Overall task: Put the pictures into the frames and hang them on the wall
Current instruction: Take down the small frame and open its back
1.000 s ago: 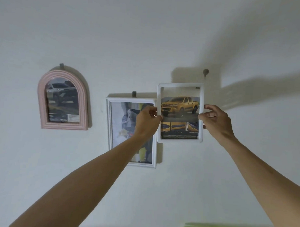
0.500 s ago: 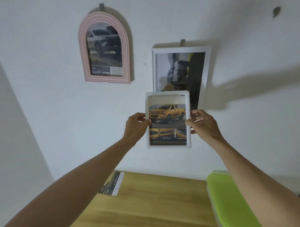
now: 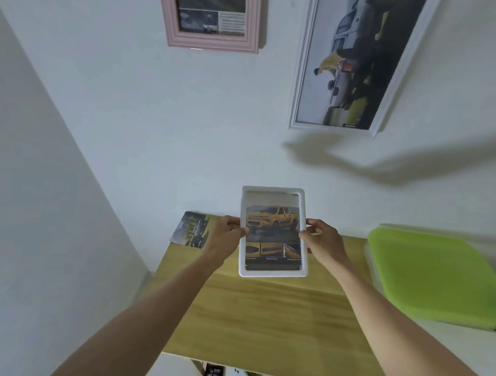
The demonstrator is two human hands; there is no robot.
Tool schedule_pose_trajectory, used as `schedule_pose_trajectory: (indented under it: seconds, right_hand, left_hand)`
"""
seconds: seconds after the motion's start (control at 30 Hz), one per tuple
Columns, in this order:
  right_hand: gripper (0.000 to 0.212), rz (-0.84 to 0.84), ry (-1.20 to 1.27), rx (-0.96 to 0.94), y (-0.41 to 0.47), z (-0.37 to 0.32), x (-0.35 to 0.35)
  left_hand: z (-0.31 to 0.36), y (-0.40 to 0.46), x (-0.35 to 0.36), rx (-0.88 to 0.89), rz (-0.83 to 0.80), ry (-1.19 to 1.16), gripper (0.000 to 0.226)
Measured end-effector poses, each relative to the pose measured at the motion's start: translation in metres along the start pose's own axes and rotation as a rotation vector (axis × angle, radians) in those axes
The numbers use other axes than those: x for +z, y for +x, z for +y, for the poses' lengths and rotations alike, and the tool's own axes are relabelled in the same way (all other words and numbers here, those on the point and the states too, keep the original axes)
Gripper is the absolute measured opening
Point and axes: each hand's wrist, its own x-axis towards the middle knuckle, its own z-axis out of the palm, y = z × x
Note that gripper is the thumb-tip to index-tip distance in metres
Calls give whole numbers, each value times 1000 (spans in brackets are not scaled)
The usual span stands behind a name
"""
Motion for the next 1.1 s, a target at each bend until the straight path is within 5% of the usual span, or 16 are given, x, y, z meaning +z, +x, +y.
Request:
schedule_pose_trajectory:
  seconds: [0.23, 0.63, 0.83, 1.0, 1.1]
  right_hand:
    - [56, -124, -216, 37, -17, 27, 26]
    - [56, -99, 141, 61, 1, -51, 59]
    - [41, -59, 224, 126, 6, -38, 44]
    - [43, -209, 219, 1, 16, -22, 17]
    - [45, -278, 163, -64, 28, -10, 7]
  left_hand:
    - [-29, -16, 7, 22, -28, 86, 17]
    - [-39, -26, 40, 399, 3, 460, 17]
    - [-56, -11, 42, 594, -117, 574, 56]
    - [-54, 26, 24, 420, 44, 517, 66]
    - [-44, 39, 16, 341, 10, 444, 67]
